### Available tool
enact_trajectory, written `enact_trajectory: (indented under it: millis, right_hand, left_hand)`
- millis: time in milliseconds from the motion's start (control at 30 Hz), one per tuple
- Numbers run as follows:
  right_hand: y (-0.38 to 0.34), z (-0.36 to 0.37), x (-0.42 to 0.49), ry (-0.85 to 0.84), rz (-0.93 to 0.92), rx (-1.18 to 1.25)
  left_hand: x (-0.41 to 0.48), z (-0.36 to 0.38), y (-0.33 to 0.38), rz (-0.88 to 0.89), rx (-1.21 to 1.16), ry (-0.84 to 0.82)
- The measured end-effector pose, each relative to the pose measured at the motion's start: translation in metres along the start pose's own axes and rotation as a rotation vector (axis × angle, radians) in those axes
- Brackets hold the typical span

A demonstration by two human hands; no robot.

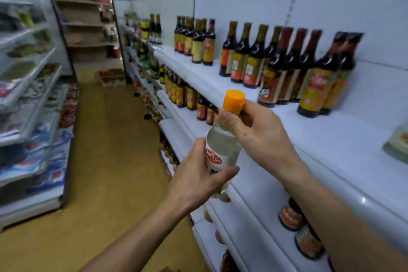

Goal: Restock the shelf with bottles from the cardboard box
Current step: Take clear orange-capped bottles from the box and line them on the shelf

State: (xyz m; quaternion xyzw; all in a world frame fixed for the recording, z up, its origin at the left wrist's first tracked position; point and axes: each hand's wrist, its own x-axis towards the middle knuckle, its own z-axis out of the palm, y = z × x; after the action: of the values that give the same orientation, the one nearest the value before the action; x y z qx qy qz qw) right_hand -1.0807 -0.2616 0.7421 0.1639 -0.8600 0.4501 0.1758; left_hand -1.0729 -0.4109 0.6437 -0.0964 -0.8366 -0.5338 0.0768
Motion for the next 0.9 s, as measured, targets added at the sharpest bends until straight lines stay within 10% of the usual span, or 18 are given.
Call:
enact_trajectory:
  millis: [900]
  right_hand:
    - [0.042,-0.301,-0.037,0.346,0.028,-0.210]
  left_hand:
    - [0.044,0.209,0.224,0.281,-0.041,-0.261]
